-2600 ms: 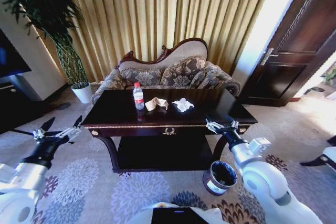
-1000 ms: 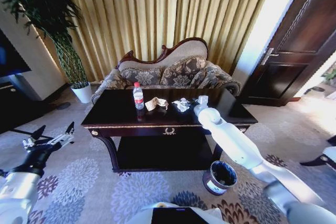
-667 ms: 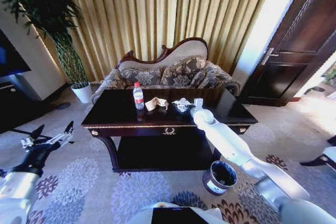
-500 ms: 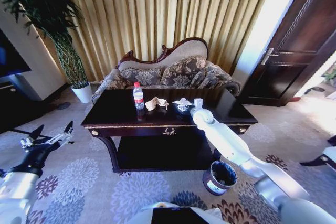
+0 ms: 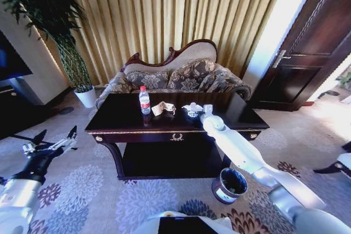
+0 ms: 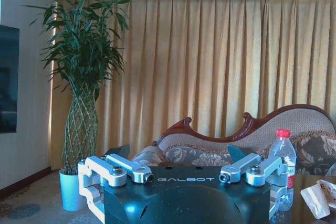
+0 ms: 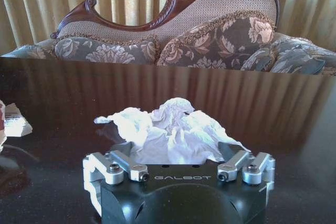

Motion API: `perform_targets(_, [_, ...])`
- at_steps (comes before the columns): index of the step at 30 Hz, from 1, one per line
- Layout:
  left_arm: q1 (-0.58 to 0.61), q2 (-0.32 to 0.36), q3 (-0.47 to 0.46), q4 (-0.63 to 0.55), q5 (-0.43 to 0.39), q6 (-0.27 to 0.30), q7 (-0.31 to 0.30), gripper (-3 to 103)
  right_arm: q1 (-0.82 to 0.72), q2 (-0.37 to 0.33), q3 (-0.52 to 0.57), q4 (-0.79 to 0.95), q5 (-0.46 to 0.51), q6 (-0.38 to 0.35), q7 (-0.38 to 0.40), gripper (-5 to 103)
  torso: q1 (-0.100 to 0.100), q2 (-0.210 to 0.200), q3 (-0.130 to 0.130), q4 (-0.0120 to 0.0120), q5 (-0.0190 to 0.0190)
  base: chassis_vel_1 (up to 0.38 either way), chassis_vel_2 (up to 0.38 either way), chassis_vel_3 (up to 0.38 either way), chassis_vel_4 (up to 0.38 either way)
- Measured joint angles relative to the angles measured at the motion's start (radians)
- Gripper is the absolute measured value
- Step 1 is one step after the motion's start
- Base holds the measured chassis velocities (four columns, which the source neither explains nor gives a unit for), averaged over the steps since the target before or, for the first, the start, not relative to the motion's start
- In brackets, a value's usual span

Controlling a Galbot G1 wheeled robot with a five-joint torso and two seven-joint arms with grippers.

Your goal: Move to the front of the table and place the trash on the table into the trash bin.

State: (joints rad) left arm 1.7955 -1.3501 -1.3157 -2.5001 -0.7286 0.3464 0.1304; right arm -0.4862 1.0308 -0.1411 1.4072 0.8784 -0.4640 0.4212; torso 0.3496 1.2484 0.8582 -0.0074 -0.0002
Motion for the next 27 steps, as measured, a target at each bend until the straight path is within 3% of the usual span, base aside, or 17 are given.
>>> perform_targets(1, [0.000, 0.000, 0.000, 0.000, 0.000, 0.000, 0.000, 100, 0.000, 0.000, 0.000, 0.000, 0.000, 0.000, 0.000, 93, 0.000, 0.000, 0.000, 0.0000, 0.0000, 0.000, 0.000, 0.000, 0.000])
perform_targets(4, [-0.003, 0.008, -0.001, 0.000, -0.002, 0.000, 0.000, 100, -0.013, -0.010, 0.006, 0.009, 0.000, 0.006, 0.000, 77, 0.000, 0.000, 0.000, -0.0002, 0.0000, 0.000, 0.000, 0.000, 0.000])
perform_targets(10, [-0.004, 0.002, 0.009, 0.000, -0.001, 0.000, 0.001, 100, -0.033, -0.021, 0.017, 0.023, -0.001, 0.009, 0.000, 60, 0.000, 0.000, 0.000, 0.0000, -0.0001, 0.000, 0.000, 0.000, 0.000])
perform_targets(13, [-0.005, -0.002, 0.017, 0.000, 0.001, 0.000, 0.002, 100, -0.052, -0.034, 0.030, 0.039, -0.001, 0.010, 0.000, 44, 0.000, 0.000, 0.000, 0.0000, -0.0001, 0.000, 0.000, 0.000, 0.000])
perform_targets(15, [-0.006, -0.002, 0.018, 0.000, 0.001, 0.000, 0.002, 100, -0.056, -0.037, 0.034, 0.042, -0.001, 0.011, 0.000, 44, 0.000, 0.000, 0.000, -0.0001, -0.0001, 0.000, 0.000, 0.000, 0.000])
perform_targets(16, [-0.006, -0.002, 0.018, 0.000, 0.002, 0.000, 0.003, 100, -0.061, -0.040, 0.039, 0.045, -0.001, 0.011, 0.000, 33, 0.000, 0.000, 0.000, -0.0002, -0.0001, 0.000, 0.000, 0.000, 0.000])
perform_targets(20, [-0.006, -0.003, 0.019, 0.000, 0.002, -0.001, 0.003, 100, -0.073, -0.044, 0.048, 0.053, -0.001, 0.012, 0.000, 22, 0.000, 0.000, 0.000, -0.0002, 0.0000, 0.000, 0.000, 0.000, 0.000])
perform_targets(23, [-0.005, -0.004, 0.019, 0.000, 0.002, -0.001, 0.004, 100, -0.092, -0.049, 0.059, 0.073, 0.001, 0.015, 0.000, 6, 0.000, 0.000, 0.000, -0.0002, 0.0000, 0.000, 0.000, 0.000, 0.000])
perform_targets(27, [-0.004, -0.002, 0.018, 0.000, 0.003, -0.001, 0.004, 100, -0.110, -0.056, 0.066, 0.094, 0.006, 0.031, 0.001, 3, 0.000, 0.000, 0.000, -0.0003, 0.0001, 0.000, 0.000, 0.000, 0.000])
